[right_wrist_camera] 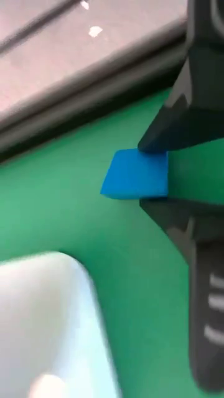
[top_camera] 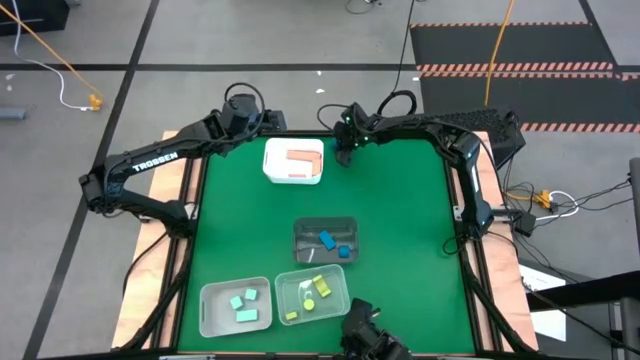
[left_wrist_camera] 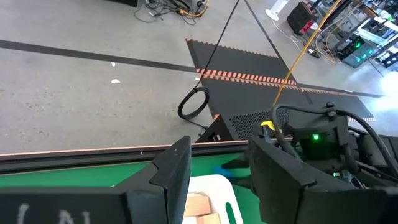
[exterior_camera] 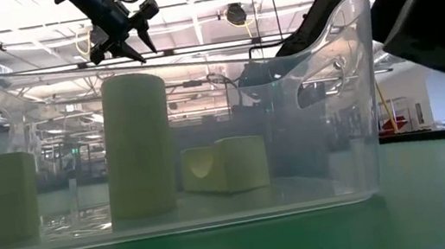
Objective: Sort & place blocks by color
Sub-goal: Put the blue block into the black bin
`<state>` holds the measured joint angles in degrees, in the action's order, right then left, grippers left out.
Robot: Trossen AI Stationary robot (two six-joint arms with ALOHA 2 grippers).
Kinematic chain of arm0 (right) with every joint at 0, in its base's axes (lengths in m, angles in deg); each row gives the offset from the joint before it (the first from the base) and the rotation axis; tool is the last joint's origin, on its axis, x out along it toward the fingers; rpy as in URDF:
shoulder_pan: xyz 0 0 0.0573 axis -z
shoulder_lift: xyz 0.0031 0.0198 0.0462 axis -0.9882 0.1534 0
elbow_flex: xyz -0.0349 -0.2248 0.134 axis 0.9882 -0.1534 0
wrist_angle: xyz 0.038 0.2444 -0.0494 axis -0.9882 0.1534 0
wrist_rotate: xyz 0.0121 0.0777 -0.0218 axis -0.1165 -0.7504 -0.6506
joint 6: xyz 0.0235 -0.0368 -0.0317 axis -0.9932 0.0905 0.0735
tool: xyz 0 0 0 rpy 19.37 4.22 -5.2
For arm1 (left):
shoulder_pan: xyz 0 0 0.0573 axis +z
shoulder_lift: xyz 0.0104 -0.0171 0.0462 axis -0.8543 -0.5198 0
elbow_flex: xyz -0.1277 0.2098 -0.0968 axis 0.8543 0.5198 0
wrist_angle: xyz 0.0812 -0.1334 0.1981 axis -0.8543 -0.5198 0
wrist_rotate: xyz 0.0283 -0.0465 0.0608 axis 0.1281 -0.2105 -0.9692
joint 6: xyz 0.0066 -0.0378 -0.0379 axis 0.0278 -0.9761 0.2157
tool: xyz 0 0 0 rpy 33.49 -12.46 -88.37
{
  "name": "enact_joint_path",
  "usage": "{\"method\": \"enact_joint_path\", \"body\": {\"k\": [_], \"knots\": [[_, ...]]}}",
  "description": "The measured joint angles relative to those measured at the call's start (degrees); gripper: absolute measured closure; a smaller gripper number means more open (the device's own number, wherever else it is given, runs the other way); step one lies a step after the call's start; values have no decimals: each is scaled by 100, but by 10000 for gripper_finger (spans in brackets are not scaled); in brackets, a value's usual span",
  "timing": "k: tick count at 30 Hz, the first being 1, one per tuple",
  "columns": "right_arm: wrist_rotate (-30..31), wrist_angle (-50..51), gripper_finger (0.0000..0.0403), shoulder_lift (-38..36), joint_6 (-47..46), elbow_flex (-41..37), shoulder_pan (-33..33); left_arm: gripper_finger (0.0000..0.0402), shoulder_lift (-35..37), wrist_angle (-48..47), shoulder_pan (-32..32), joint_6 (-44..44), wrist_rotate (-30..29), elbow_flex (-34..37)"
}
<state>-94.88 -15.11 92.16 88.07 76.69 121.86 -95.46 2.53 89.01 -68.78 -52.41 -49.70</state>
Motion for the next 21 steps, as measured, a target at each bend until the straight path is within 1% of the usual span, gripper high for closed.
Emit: {"method": "enact_joint_path", "body": {"k": [3, 5, 9, 13, 18, 21], "knots": [[6, -51, 349, -4, -4, 7, 6, 243, 1, -1, 0, 2, -1, 0], [4, -46, 365, -15, -1, 10, 6, 243, 1, -2, 0, 4, 0, 0], [2, -4, 371, -121, -2, 0, 4, 243, 1, -3, -13, 13, 0, 0], [16, 179, 373, -395, 23, -34, 6, 243, 1, -3, -20, 13, 1, 0], [-9, 269, 400, -564, 154, -20, 17, 243, 1, -8, -20, 13, 2, 0], [-18, 623, 402, -555, 82, -24, -5, 243, 1, -12, -42, 13, 60, 0]]}}
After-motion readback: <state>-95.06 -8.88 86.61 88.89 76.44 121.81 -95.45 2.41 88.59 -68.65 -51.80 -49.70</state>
